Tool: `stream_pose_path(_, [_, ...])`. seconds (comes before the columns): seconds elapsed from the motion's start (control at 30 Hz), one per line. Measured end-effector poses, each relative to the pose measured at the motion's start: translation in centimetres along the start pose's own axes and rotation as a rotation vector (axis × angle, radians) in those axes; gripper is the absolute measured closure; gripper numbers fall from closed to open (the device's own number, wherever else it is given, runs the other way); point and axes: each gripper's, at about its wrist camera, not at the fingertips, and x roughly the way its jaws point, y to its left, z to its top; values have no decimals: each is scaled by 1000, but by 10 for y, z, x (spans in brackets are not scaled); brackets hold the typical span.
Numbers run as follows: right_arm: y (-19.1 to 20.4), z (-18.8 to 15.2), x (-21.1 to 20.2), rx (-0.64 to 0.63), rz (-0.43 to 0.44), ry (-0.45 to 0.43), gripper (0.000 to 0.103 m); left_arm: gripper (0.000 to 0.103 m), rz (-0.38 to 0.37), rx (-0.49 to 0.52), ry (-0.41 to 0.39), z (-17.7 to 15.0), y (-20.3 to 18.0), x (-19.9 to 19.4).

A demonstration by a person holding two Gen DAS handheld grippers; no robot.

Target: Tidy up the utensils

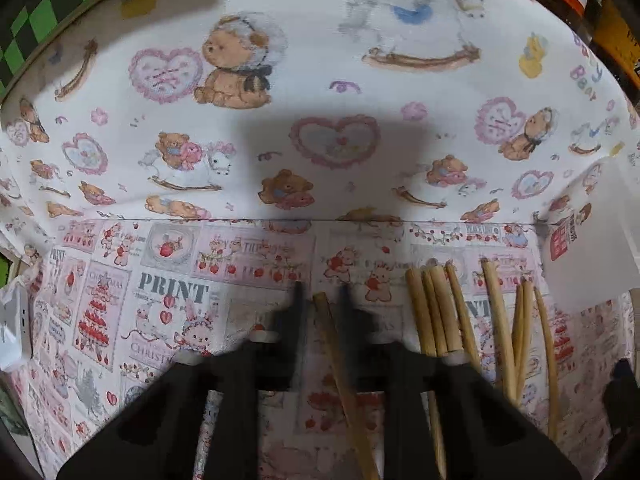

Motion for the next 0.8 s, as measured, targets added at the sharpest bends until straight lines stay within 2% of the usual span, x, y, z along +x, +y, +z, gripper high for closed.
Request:
stream_pose_path(0.07, [0,-1,4,3,2,26,72,95,-6,-20,-12,-2,8,-8])
stream_pose_path(0.13, [-2,-1,6,17,13,43,72,97,48,-32,-109,-4,13,-29])
stream_pose_path(0.23, [-6,-1,5,24,19,54,72,97,-14,-55,-216,-2,14,-79])
stream_pose_path(0.3, [-5,-3,4,20,9,66,72,97,-24,-53,-317,-3,14,-120])
stream_pose_path(0.4, [8,-15,7,-29,-12,122,72,97,-2,-24,-516,-14,11,-182])
stream_pose_path(0.57, [17,-35,0,-35,-24,193,72,97,-39,-29,-718,-28,32,-252])
stream_pose_path(0.7, [15,-48,-6,-34,-39,208,72,97,-48,-57,-791,-39,41,-271])
stream_pose_path(0.8, [14,-56,-14,-37,-33,214,72,97,-42,-84,-802,-46,43,-265])
